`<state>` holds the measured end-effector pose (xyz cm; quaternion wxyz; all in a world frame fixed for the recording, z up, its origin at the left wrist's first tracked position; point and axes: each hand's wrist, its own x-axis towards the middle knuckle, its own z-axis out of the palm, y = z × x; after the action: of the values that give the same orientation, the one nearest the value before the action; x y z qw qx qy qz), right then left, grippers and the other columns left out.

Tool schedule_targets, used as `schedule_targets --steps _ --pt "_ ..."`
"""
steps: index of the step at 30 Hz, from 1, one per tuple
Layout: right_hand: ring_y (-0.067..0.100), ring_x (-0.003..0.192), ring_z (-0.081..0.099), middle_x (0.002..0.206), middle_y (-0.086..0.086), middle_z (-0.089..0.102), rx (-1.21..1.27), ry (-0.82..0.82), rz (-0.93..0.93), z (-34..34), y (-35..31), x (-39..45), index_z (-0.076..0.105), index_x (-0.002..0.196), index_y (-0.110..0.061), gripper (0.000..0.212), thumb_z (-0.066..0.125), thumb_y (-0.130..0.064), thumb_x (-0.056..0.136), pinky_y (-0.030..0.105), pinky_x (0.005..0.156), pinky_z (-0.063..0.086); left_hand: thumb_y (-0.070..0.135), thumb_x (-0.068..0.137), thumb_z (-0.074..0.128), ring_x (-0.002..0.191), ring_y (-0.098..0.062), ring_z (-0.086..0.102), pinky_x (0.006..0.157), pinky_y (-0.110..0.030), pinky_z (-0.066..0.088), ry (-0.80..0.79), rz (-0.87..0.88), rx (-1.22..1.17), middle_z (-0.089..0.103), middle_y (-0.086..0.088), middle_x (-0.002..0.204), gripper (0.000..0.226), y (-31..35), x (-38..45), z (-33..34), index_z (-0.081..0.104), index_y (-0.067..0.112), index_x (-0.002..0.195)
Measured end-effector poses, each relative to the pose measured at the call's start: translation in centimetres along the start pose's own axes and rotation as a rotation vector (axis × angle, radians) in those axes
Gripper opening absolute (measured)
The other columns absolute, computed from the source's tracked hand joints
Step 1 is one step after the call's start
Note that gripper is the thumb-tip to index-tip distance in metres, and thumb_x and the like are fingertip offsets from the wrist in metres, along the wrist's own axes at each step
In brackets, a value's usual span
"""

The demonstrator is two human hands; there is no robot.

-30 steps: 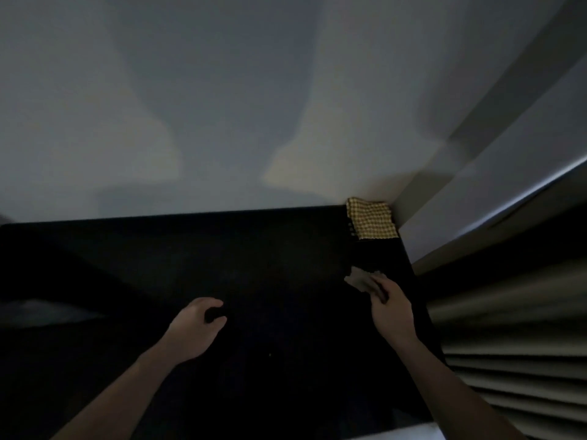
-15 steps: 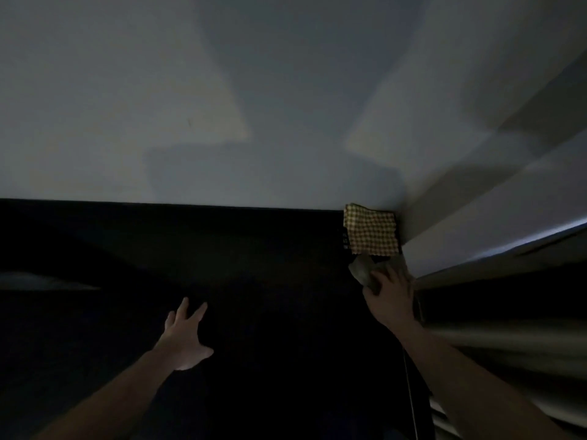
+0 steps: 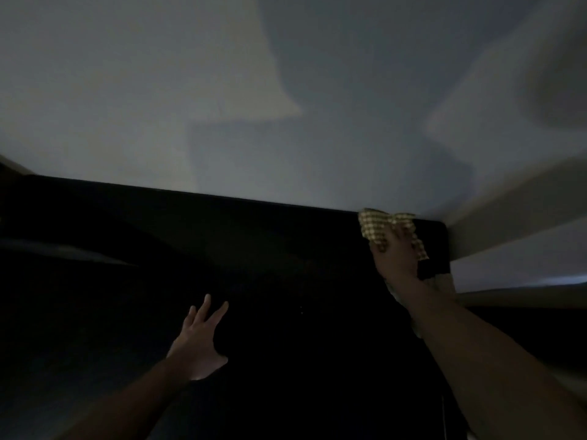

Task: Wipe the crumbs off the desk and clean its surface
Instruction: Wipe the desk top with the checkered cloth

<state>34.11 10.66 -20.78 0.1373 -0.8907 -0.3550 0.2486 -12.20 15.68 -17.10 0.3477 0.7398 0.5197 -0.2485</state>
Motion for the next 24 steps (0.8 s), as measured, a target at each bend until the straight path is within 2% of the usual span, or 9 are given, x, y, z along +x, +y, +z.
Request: schedule_targets --steps 2,4,7,9,12,15,18,21,24 --pt "0.035 0.150 0.039 0.160 0.015 0.046 0.046 0.026 -0.110 1.9 -1.9 -1.5 0.061 0.145 -0.012 0.045 0.063 -0.020 0.101 0.043 0.126 0.030 0.051 0.071 0.080 0.156 -0.036 -0.015 0.122 -0.053 0.027 -0.016 0.003 -0.003 -0.028 0.009 0.166 0.123 0.0 0.0 -0.1 -0.005 0.047 0.160" --pt "0.031 0.148 0.045 0.156 0.011 0.053 0.094 0.013 -0.151 3.5 -4.5 -3.7 0.068 0.137 -0.011 0.037 0.062 -0.011 0.100 0.037 0.125 0.031 0.041 0.075 0.079 0.156 -0.034 -0.017 0.118 -0.048 0.034 -0.052 0.013 -0.034 -0.029 0.009 0.166 0.119 0.2 -0.2 -0.7 -0.003 0.047 0.160" --pt "0.024 0.140 0.053 0.148 0.002 0.061 0.196 -0.067 -0.147 4.9 -8.4 -8.0 0.069 0.135 -0.018 0.034 0.055 -0.012 0.104 0.024 0.115 0.034 0.024 0.080 0.075 0.157 -0.030 -0.015 0.102 -0.034 0.050 -0.112 0.054 -0.108 -0.026 0.013 0.167 0.108 0.2 -0.5 -2.1 0.005 0.044 0.161" --pt "0.022 0.133 0.058 0.142 0.000 0.065 0.266 -0.102 -0.120 5.6 -10.7 -11.1 0.068 0.135 -0.022 0.034 0.053 -0.017 0.105 0.021 0.105 0.038 0.027 0.081 0.073 0.158 -0.028 -0.006 0.108 -0.038 0.044 -0.123 0.086 -0.131 -0.019 0.015 0.168 0.101 -0.8 -0.6 -3.1 0.014 0.041 0.161" --pt "0.020 0.130 0.060 0.142 -0.001 0.066 0.335 -0.147 -0.058 7.0 -13.3 -15.1 0.064 0.143 -0.028 0.040 0.051 -0.018 0.106 0.026 0.112 0.041 0.034 0.083 0.071 0.156 -0.026 0.012 0.116 -0.042 0.039 -0.093 0.134 -0.177 -0.008 0.016 0.169 0.091 -4.0 -1.5 -4.2 0.022 0.040 0.160" --pt "0.015 0.133 0.057 0.149 -0.006 0.060 0.376 -0.208 0.080 8.4 -16.2 -18.4 0.054 0.150 -0.033 0.043 0.047 -0.023 0.109 0.024 0.111 0.038 0.034 0.085 0.067 0.155 -0.023 0.017 0.115 -0.036 0.037 -0.014 0.167 -0.188 -0.002 0.016 0.170 0.078 -8.6 -3.2 -4.8 0.023 0.058 0.145" --pt "0.016 0.134 0.056 0.152 -0.007 0.056 0.422 -0.179 0.182 11.0 -19.7 -21.2 0.049 0.154 -0.032 0.044 0.045 -0.027 0.110 0.023 0.103 0.039 0.034 0.087 0.067 0.153 -0.018 0.023 0.098 -0.018 0.040 0.047 0.186 -0.233 0.001 0.017 0.169 0.068 -14.6 -4.8 -5.8 0.025 0.063 0.131" --pt "0.021 0.134 0.057 0.153 -0.004 0.056 0.398 -0.124 0.272 14.6 -25.4 -24.1 0.048 0.154 -0.034 0.044 0.044 -0.030 0.110 0.027 0.104 0.042 0.032 0.085 0.069 0.150 -0.016 0.029 0.093 -0.017 0.041 0.100 0.183 -0.247 0.006 0.015 0.169 0.062 -22.5 -5.9 -7.7 0.032 0.068 0.120" --pt "0.023 0.141 0.052 0.159 -0.003 0.050 0.377 -0.096 0.266 18.9 -32.3 -26.6 0.048 0.154 -0.035 0.045 0.045 -0.028 0.110 0.033 0.115 0.041 0.030 0.084 0.069 0.150 -0.018 0.030 0.100 -0.023 0.045 0.137 0.121 -0.245 0.008 0.013 0.169 0.068 -30.3 -6.7 -9.7 0.042 0.051 0.142"
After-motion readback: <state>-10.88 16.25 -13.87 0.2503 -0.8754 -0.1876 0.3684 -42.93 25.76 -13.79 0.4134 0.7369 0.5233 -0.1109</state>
